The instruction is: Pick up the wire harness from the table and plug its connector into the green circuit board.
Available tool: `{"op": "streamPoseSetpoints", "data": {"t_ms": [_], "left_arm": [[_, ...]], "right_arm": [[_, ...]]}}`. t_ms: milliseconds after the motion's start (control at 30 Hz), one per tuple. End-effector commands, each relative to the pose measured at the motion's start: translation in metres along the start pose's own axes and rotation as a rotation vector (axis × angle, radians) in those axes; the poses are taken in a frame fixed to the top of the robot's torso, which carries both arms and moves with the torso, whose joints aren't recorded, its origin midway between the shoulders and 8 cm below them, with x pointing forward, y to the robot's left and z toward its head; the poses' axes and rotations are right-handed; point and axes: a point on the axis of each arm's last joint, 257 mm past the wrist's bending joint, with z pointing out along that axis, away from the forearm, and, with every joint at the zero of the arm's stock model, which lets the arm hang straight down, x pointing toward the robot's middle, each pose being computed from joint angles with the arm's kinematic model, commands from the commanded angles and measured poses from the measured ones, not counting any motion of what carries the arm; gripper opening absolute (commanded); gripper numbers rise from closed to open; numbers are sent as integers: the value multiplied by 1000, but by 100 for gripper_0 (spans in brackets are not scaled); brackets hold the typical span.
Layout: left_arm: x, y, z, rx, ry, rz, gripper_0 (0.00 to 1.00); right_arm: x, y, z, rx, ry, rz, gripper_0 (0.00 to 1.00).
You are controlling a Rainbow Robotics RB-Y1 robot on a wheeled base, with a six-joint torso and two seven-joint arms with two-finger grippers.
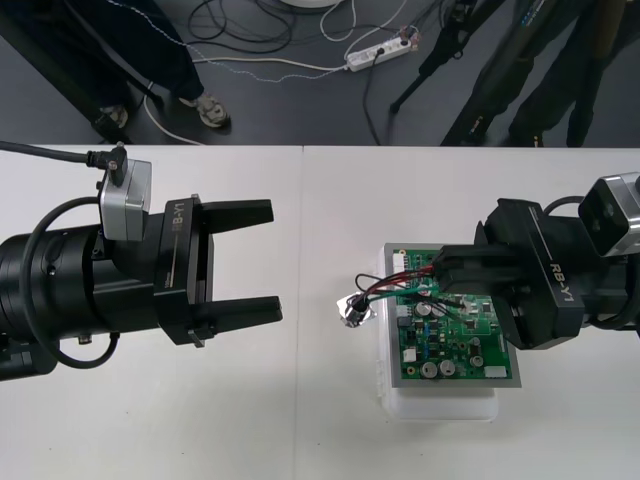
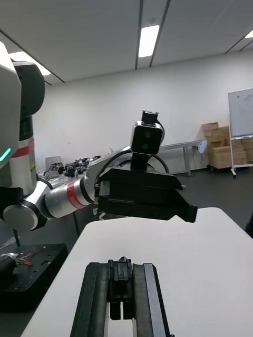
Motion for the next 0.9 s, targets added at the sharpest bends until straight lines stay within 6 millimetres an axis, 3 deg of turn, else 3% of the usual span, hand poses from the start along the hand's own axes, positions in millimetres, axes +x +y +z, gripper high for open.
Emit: {"op": "streamPoseSetpoints", "data": {"t_ms": [33, 333, 900], "left_arm": [[-1, -19, 10, 90, 18, 72, 100], [-1, -23, 14, 113, 21, 133, 100], [-14, -17, 16, 108, -16, 151, 100]], "right_arm": [[-5, -10, 2, 57, 19, -83, 0], [-2, -24, 12, 141, 42, -131, 0], [-10, -9, 28, 189, 59, -184, 0]]}}
